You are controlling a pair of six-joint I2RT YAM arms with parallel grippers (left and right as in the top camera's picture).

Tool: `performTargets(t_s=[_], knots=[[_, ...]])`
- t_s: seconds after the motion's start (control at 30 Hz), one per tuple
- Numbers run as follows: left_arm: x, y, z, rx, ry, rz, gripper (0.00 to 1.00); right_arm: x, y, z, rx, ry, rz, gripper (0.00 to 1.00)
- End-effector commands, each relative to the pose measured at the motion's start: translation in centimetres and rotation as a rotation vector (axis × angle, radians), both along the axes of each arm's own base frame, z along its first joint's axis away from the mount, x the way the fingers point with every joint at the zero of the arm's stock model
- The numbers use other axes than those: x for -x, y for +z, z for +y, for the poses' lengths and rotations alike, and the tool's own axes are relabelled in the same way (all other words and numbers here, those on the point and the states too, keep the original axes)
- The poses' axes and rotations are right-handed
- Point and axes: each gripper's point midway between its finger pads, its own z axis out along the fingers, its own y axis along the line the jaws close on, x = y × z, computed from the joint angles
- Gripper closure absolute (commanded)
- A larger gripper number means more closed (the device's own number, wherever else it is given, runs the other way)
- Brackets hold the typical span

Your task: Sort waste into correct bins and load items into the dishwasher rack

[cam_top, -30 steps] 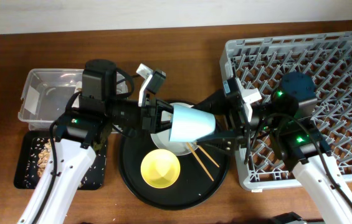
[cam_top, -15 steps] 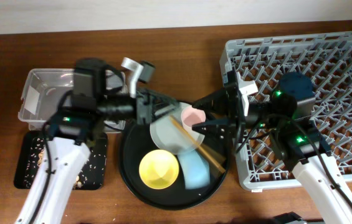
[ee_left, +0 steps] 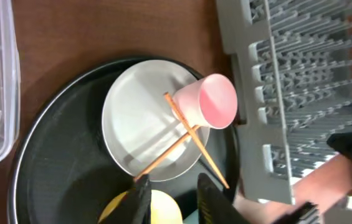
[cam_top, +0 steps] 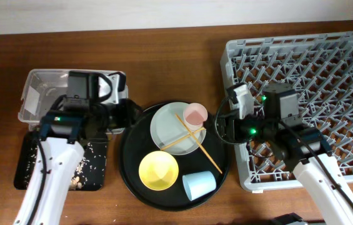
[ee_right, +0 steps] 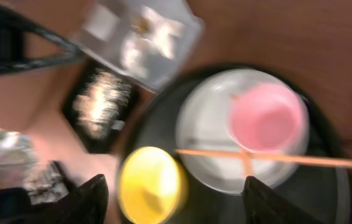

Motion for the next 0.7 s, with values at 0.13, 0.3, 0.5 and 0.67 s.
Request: performTargets(t_s=[0.13, 0.3, 0.5, 0.67], knots=[[-1.3, -3.3, -4.2, -0.083, -0.067, -0.001, 0.68, -1.3, -3.0, -4.8, 0.288, -0.18, -0.003, 0.27], [-3.3, -8.5, -9.3, -0.105, -0.123, 0.027, 0.62, -1.3, -3.5, -5.8, 0.338, -0.214, 0.009, 0.26], [-4.1, -13.9, -13.0, -0.118, -0.191, 0.049, 0.59, -0.8, -4.3, -6.9, 0.4, -0.245, 0.039, 0.25], [-4.3, -16.4, -12.4, -0.162, -0.146, 0.099, 0.84, -0.8, -4.3, -7.0, 0.4, -0.245, 0.041, 0.25]])
